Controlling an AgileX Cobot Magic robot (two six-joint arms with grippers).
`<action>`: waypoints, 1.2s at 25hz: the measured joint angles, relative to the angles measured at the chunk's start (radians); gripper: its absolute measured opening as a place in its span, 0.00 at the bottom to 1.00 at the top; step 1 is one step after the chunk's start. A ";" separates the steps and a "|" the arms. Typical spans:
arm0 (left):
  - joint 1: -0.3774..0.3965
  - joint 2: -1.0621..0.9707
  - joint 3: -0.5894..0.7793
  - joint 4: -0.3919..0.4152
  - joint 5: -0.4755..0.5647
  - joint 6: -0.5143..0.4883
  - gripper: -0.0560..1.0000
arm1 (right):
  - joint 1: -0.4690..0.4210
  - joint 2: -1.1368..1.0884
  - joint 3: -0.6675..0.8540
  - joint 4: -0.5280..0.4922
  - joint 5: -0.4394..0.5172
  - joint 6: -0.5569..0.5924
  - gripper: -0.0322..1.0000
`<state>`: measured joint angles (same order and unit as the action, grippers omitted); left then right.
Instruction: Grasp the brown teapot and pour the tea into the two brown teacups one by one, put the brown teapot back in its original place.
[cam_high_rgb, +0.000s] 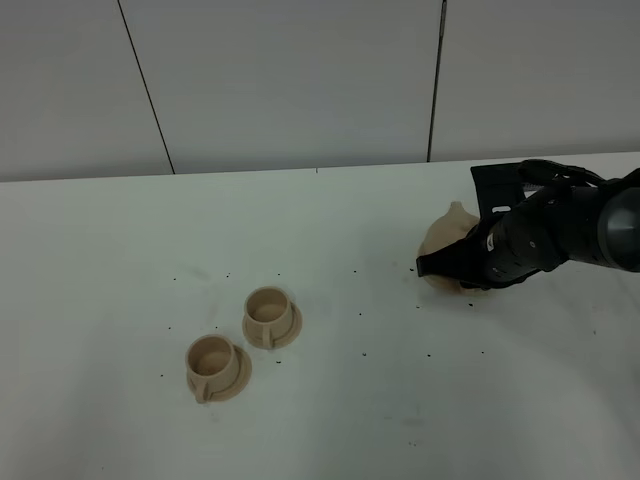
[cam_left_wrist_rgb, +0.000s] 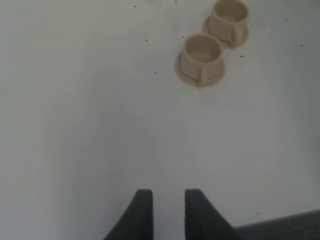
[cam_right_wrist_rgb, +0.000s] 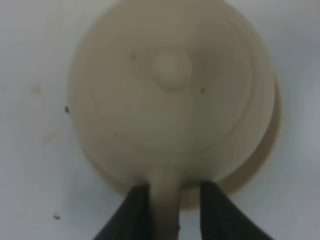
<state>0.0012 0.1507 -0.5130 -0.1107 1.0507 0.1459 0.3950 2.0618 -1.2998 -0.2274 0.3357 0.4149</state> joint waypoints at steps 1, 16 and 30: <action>0.000 0.000 0.000 0.000 0.000 0.000 0.27 | 0.000 0.007 0.000 0.003 0.001 0.000 0.26; 0.000 0.000 0.000 0.000 0.000 0.000 0.27 | 0.000 0.025 -0.056 0.008 0.057 -0.011 0.26; 0.000 0.000 0.000 0.000 0.000 0.000 0.27 | 0.000 0.025 -0.058 0.011 0.088 -0.018 0.35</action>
<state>0.0012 0.1507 -0.5130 -0.1107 1.0507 0.1459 0.3950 2.0864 -1.3579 -0.2161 0.4242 0.3967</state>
